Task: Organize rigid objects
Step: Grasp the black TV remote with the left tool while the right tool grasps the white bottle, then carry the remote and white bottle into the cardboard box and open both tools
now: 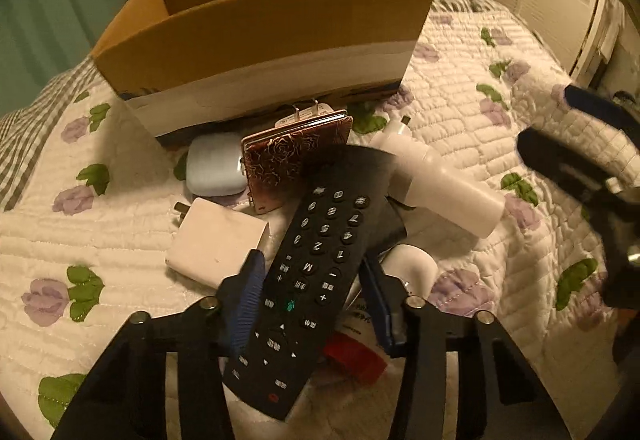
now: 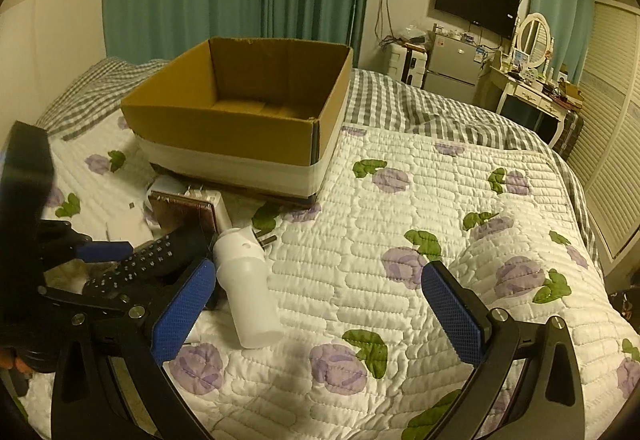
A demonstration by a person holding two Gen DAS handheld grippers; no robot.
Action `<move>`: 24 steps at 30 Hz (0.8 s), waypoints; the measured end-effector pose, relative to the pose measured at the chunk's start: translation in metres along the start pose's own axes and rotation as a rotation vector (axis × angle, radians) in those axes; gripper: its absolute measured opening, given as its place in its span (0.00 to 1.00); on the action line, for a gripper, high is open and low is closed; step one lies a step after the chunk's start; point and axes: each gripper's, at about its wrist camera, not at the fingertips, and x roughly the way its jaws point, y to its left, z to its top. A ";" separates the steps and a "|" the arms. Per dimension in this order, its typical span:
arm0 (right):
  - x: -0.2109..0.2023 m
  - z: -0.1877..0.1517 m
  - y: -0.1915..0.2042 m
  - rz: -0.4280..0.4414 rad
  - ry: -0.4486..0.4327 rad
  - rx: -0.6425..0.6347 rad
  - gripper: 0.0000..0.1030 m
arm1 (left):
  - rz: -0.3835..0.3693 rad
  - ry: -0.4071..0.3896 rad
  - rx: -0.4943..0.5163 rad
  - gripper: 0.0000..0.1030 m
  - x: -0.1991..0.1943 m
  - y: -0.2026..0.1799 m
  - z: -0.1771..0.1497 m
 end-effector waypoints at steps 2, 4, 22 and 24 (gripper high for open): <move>0.004 0.000 0.003 0.014 0.015 -0.017 1.00 | -0.007 -0.023 -0.026 0.30 -0.007 0.004 0.000; 0.010 0.000 0.007 0.031 0.032 -0.037 1.00 | -0.013 -0.057 -0.063 0.23 -0.017 0.010 0.001; 0.085 -0.006 0.045 0.122 0.241 -0.159 0.61 | -0.048 -0.164 -0.214 0.17 -0.052 0.043 -0.005; 0.088 -0.007 0.045 0.150 0.254 -0.147 0.52 | -0.047 -0.166 -0.216 0.17 -0.054 0.043 -0.005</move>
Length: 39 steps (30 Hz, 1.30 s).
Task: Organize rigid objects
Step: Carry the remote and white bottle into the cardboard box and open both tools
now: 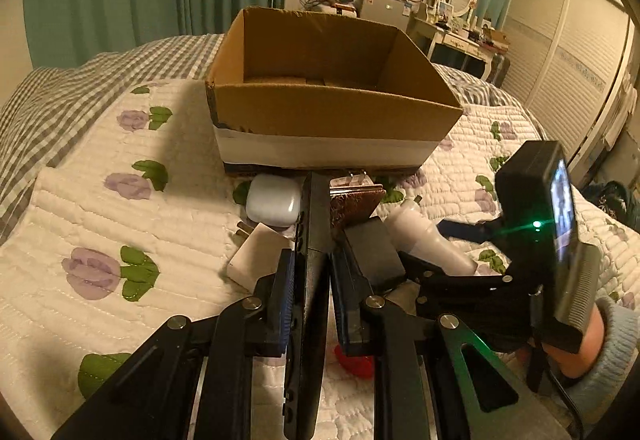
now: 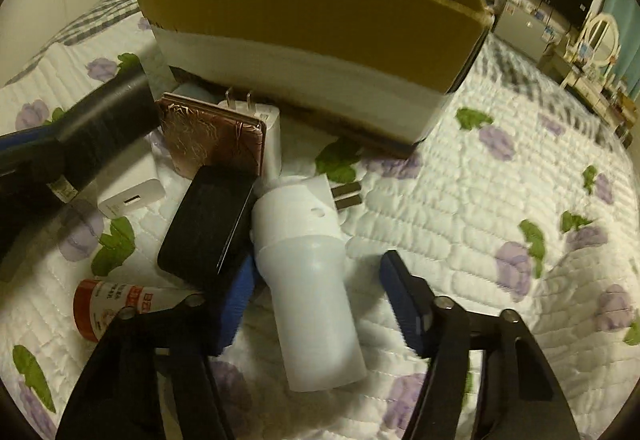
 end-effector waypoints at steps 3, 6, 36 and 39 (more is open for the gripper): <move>-0.011 -0.001 0.003 0.011 -0.034 -0.010 0.42 | 0.003 -0.005 0.000 0.17 -0.004 -0.001 0.000; -0.029 -0.002 -0.001 0.022 -0.080 0.012 0.42 | 0.006 -0.018 -0.006 0.17 -0.011 -0.001 0.001; -0.082 0.161 -0.057 0.008 -0.344 0.029 0.42 | 0.071 -0.130 0.064 0.17 0.041 -0.003 0.171; -0.063 0.164 -0.061 0.020 -0.324 0.043 0.42 | 0.076 -0.114 0.056 0.17 0.061 0.005 0.177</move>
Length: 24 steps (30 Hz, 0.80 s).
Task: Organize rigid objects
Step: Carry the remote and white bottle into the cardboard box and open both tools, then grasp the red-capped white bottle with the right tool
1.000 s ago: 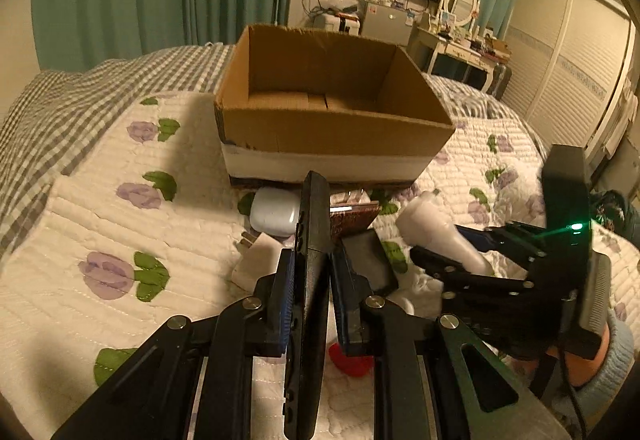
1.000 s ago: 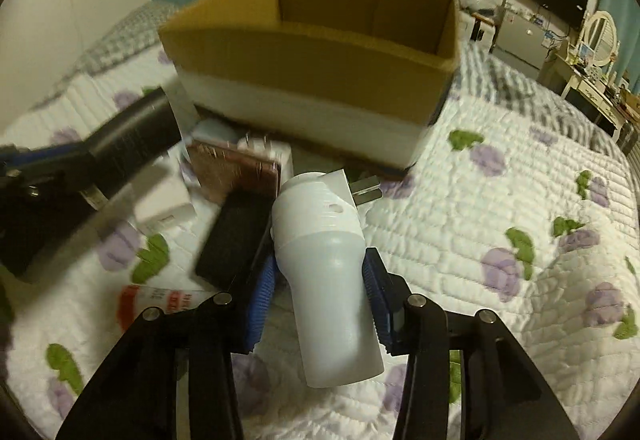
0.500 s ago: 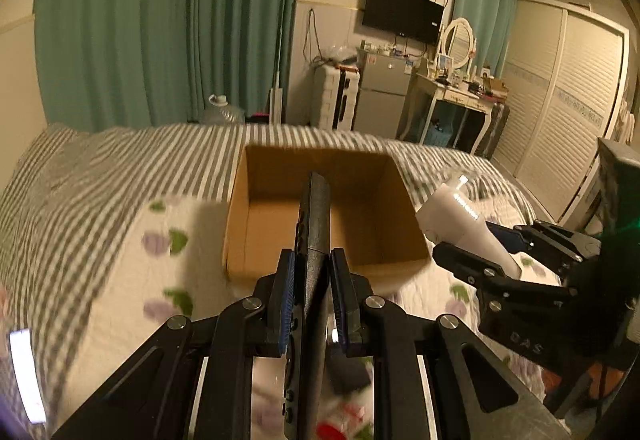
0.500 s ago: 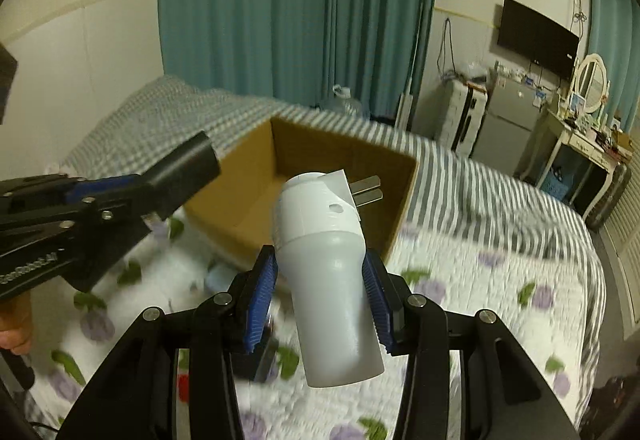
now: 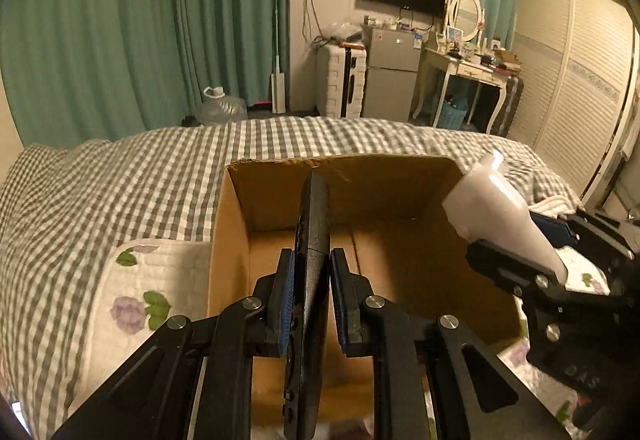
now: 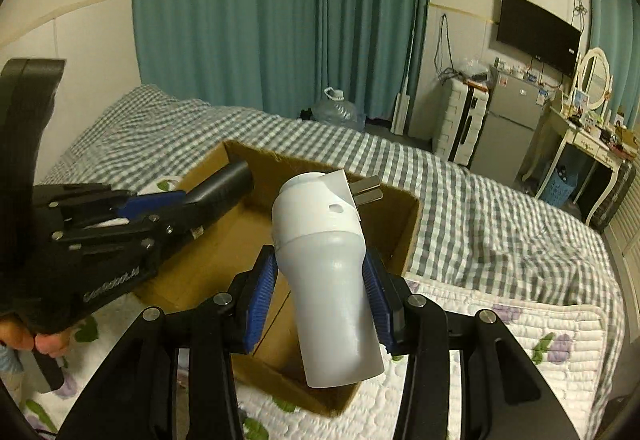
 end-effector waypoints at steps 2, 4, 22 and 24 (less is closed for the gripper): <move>0.008 -0.003 -0.002 0.005 0.013 0.007 0.42 | 0.004 0.006 -0.007 0.17 0.011 0.003 0.002; 0.015 -0.003 -0.003 0.003 0.018 0.011 0.42 | 0.003 0.001 -0.013 0.20 0.015 0.003 0.000; -0.036 0.004 -0.005 -0.075 -0.066 0.052 0.81 | 0.030 -0.061 -0.054 0.58 -0.048 0.011 -0.009; -0.055 0.003 -0.003 -0.082 -0.072 0.050 0.82 | 0.028 -0.078 -0.052 0.60 -0.072 0.008 -0.015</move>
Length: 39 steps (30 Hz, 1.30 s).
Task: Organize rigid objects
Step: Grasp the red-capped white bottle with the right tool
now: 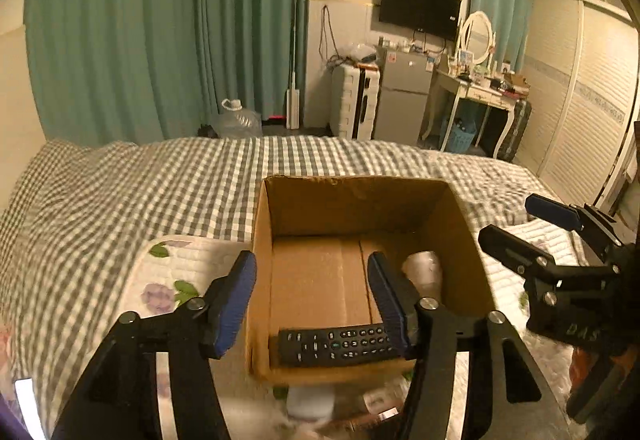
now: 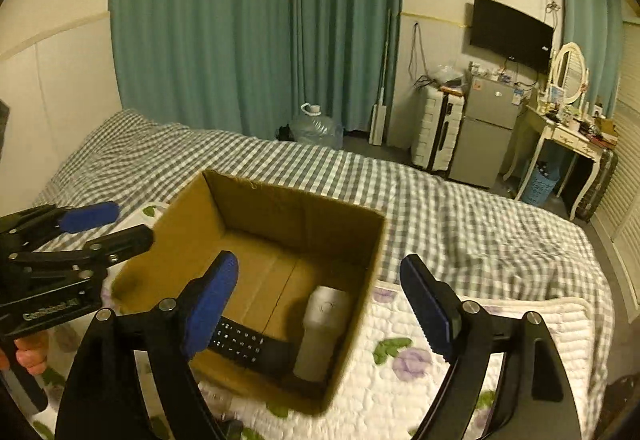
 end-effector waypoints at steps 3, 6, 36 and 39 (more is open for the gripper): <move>-0.033 -0.005 0.002 -0.017 -0.002 -0.009 0.83 | 0.011 -0.002 0.013 0.62 -0.026 -0.001 -0.008; -0.060 -0.018 0.009 -0.009 0.000 -0.020 0.83 | 0.023 0.009 0.026 0.63 -0.048 -0.001 -0.025; 0.012 -0.205 0.110 0.274 0.395 -0.085 0.90 | 0.099 0.248 0.052 0.63 -0.023 0.011 -0.174; 0.018 -0.208 0.112 0.277 0.416 -0.089 0.90 | 0.106 0.247 0.055 0.63 -0.024 0.010 -0.174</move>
